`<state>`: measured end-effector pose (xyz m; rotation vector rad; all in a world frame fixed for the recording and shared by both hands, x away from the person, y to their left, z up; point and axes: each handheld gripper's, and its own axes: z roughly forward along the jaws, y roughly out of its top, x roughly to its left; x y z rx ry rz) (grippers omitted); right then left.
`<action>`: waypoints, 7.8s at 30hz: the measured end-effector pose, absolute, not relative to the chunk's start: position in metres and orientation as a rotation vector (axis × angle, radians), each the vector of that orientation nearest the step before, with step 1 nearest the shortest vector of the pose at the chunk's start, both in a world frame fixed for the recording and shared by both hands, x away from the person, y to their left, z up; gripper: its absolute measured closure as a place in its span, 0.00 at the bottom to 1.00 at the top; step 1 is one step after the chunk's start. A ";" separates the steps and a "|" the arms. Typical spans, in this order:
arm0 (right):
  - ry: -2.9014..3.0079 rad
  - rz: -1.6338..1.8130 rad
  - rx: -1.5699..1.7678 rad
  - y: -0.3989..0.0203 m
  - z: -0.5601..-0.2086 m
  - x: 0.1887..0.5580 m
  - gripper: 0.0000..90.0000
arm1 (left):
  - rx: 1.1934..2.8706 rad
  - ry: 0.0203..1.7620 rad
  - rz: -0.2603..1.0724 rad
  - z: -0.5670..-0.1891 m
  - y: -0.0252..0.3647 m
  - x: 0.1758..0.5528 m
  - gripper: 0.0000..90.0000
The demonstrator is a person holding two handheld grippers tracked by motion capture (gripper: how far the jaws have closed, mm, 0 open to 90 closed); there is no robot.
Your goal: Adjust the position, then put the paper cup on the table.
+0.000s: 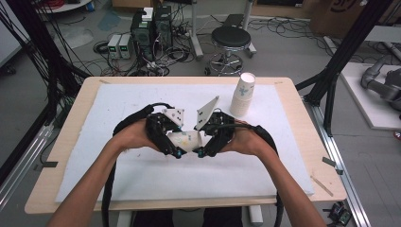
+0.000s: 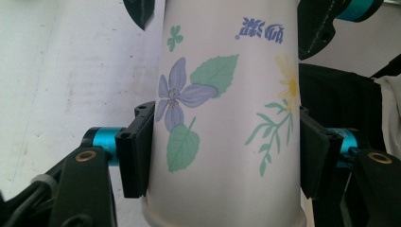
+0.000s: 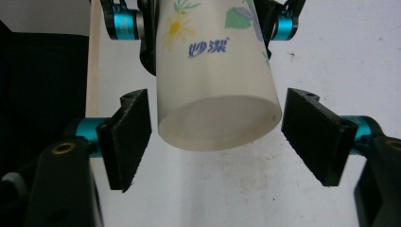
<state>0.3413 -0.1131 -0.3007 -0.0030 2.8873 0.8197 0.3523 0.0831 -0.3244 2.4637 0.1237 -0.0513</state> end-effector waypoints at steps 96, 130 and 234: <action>2.469 1.901 0.154 -0.174 -0.379 0.326 0.42 | 1.554 0.078 -0.052 -0.390 0.111 0.335 0.34; 2.313 1.476 0.568 -0.210 -0.398 0.315 0.21 | 2.039 0.236 0.150 -0.341 0.115 0.356 0.38; 2.191 1.313 0.950 -0.270 -0.449 0.307 0.21 | 2.448 0.457 0.206 -0.420 0.060 0.406 0.13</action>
